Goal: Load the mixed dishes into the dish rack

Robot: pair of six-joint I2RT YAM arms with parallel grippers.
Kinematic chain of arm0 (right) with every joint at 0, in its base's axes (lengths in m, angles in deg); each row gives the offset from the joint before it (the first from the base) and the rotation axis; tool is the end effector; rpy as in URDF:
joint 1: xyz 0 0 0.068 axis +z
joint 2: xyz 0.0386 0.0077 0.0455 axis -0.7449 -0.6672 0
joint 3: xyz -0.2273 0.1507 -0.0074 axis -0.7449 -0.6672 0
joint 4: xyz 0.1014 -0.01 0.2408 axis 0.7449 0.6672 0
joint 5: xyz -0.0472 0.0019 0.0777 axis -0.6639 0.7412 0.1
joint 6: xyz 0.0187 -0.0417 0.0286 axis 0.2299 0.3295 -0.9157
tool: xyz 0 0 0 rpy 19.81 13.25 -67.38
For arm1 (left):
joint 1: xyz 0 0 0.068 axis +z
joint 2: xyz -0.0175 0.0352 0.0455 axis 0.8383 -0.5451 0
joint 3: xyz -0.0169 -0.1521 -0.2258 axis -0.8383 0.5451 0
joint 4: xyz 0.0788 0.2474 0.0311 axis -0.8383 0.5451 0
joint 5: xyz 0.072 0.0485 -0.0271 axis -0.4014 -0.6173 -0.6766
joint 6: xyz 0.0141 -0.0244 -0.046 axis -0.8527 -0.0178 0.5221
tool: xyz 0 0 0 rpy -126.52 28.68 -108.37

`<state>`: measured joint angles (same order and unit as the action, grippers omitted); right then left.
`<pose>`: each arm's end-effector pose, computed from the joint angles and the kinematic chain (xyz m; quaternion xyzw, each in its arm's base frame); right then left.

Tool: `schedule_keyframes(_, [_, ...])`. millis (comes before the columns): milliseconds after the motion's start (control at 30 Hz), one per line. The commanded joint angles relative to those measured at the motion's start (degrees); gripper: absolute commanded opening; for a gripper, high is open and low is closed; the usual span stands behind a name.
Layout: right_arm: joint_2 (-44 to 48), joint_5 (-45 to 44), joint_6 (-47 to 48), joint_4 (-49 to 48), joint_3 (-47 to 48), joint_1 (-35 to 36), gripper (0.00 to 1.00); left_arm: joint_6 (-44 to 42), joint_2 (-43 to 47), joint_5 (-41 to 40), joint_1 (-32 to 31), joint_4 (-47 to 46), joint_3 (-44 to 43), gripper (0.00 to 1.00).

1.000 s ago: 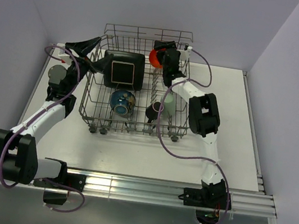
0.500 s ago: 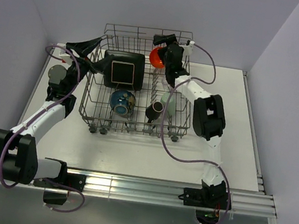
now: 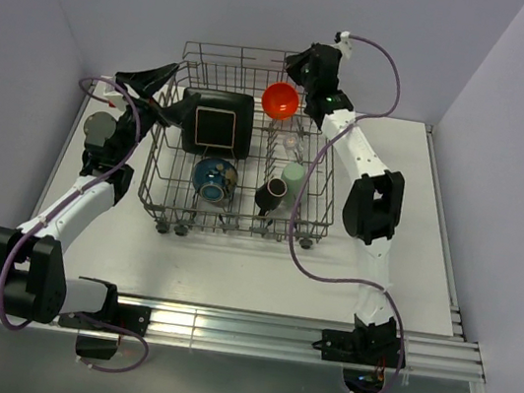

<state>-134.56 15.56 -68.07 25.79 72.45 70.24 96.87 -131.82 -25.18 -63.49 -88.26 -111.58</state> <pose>0.5178 0.2053 0.3461 0.2046 0.6997 0.3517 0.5873 0.2860 -0.0448 0.3463 -0.3736 0.4413 -0.7547 0.3100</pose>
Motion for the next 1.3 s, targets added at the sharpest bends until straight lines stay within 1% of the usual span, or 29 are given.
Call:
schedule_keyframes(0, [1.0,2.1,9.1,6.0,-0.5,-0.6,0.00,31.8,0.6,1.3,-0.2,-2.3,-2.1,0.99])
schedule_keyframes(167, [-0.3,4.9,10.5,6.8,-0.1,-2.0,0.00,31.5,0.2,1.4,-0.3,-1.8,-2.7,0.99])
schedule_keyframes(400, [-5.8,6.5,10.5,9.1,7.2,-2.8,0.00,31.1,0.0,1.7,-0.3,-1.4,-2.8,0.99])
schedule_keyframes(567, [-6.5,6.1,9.7,6.7,4.5,-2.8,0.00,31.3,-0.6,1.8,-0.3,-1.8,-3.0,0.99])
schedule_keyframes(700, [-9.3,5.9,9.9,7.5,8.5,-2.8,0.00,31.3,-0.7,2.0,-0.3,-2.0,-2.9,0.99])
schedule_keyframes(1000, [-12.3,5.4,10.2,6.5,10.5,-3.0,0.00,31.9,-1.5,1.8,-0.2,-2.7,-2.6,0.99])
schedule_keyframes(1167, [-12.3,5.9,10.6,5.8,10.1,-3.1,0.00,32.0,-2.0,1.9,-0.2,-3.0,-2.5,0.99])
schedule_keyframes(1267, [-10.0,5.8,10.8,3.8,7.2,-2.9,0.00,32.1,-2.1,1.9,-0.2,-3.2,-2.4,0.99])
